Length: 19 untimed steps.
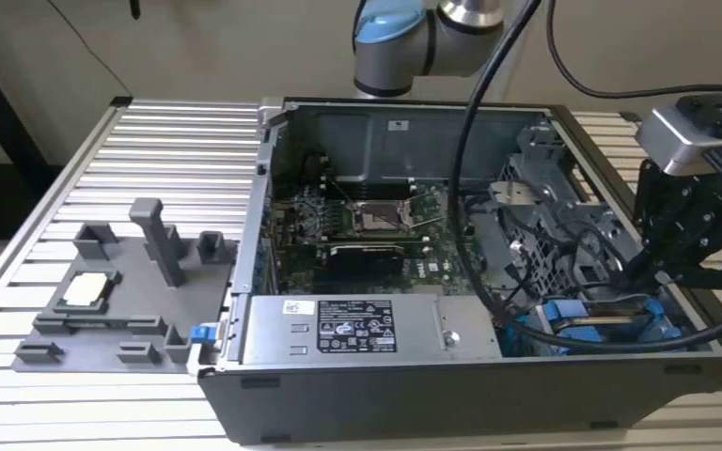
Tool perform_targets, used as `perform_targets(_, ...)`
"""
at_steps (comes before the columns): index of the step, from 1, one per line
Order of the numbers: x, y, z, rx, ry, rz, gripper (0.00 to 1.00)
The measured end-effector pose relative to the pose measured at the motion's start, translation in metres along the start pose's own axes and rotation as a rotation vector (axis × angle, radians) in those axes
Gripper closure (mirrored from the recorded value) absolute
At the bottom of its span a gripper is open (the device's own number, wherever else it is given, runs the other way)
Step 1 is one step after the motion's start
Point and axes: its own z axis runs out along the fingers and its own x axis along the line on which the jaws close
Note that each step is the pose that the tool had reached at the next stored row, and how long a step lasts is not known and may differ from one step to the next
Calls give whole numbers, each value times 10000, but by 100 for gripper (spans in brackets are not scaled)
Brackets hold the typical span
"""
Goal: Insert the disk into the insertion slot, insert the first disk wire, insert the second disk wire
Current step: 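Insert the first disk wire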
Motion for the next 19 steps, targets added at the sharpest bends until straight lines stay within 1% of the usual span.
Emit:
perform_targets(3, 25, -26, 23, -80, -43, 3, 81)
perform_targets(4, 27, -31, 29, -84, -90, 4, 81)
perform_targets(6, 30, -34, 39, -81, -252, 6, 81)
perform_targets(7, 31, -36, 44, -83, -312, 5, 81)
perform_targets(8, 32, -38, 50, -86, -349, 5, 81)
perform_targets(13, 48, -44, 59, -158, -360, 11, 81)
perform_targets(16, 63, -47, 72, -233, -361, 14, 81)
perform_targets(19, 79, -51, 88, -287, -363, 17, 81)
